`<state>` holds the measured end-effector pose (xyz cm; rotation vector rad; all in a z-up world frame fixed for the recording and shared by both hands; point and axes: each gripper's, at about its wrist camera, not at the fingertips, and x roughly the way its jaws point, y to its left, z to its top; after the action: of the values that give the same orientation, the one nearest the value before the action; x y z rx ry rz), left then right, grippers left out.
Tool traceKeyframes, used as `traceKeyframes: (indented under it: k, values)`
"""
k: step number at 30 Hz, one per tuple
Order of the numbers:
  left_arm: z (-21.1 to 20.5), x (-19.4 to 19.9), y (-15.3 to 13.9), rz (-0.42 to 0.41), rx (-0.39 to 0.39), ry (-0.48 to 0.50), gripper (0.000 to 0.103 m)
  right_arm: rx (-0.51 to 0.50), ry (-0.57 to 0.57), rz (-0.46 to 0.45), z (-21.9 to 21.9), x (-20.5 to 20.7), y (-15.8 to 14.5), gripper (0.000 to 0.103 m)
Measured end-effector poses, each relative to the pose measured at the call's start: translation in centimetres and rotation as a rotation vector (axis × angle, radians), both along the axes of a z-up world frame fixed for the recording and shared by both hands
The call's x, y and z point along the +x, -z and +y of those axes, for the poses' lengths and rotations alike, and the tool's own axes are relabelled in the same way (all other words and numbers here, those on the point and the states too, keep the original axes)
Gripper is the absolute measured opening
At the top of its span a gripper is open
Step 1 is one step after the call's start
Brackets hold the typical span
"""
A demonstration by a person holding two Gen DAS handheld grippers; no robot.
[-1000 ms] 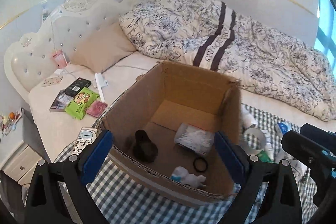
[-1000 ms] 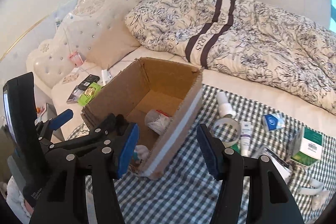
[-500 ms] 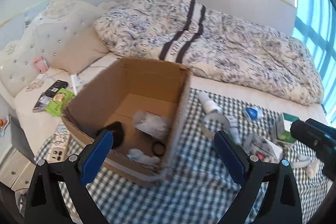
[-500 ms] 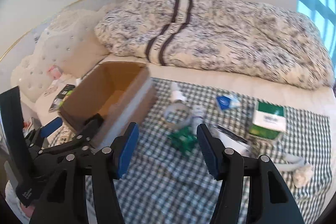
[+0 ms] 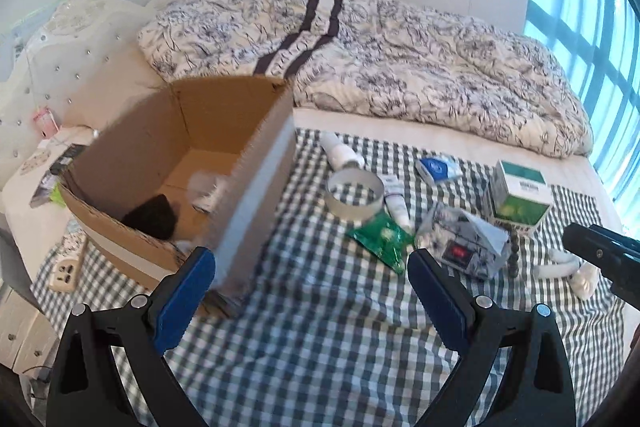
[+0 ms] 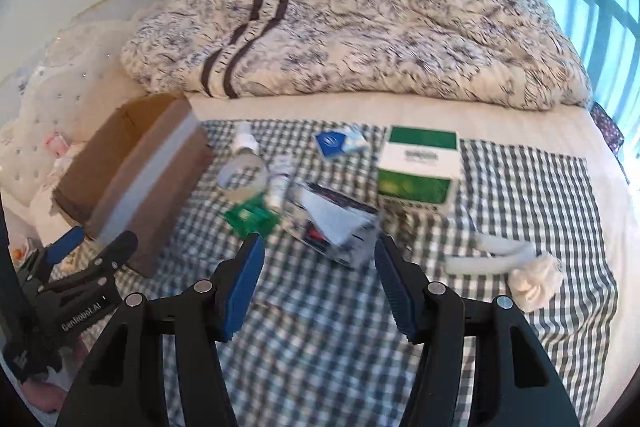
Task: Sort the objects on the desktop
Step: 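Move both tools back over the remaining items on the cloth, then grasp the green packet with the left tool while the right tool grasps the floral tissue pack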
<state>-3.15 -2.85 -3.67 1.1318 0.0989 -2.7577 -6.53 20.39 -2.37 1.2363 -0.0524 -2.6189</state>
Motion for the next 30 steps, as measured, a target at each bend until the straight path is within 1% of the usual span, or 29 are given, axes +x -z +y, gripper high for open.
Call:
traceKeyframes:
  k: [4,8,14,18,22,24,30]
  values:
    - [0.7,-0.2,1.8,-0.011,0.009,-0.006,0.100,0.011,0.008,-0.016,1.1,0.1,1.8,0.058]
    - [1.5,-0.9,3.5,-0.024,0.047,0.002,0.100,0.008,0.007,-0.035,1.9,-0.2,3.5,0.058]
    - [2.5,-2.9,5.5,-0.073,0.051,-0.003,0.100,-0.002,-0.018,-0.062,1.9,-1.6,5.5,0.058]
    - [2.6,-4.5,7.0,-0.105,0.076,-0.009,0.100,-0.004,-0.035,-0.054,1.3,-2.7,6.0,0.058]
    - [3.3,-6.1,8.4,-0.119,0.084,0.025,0.100,0.005,-0.061,-0.026,0.7,-4.0,6.2,0.058]
    - [3.6,-7.0,9.1,-0.130,0.096,0.048,0.100,0.016,-0.072,-0.035,0.4,-4.8,6.7,0.058]
    - [3.6,-9.6,11.0,-0.153,0.105,0.075,0.100,0.034,-0.076,-0.071,0.1,-7.1,8.2,0.058]
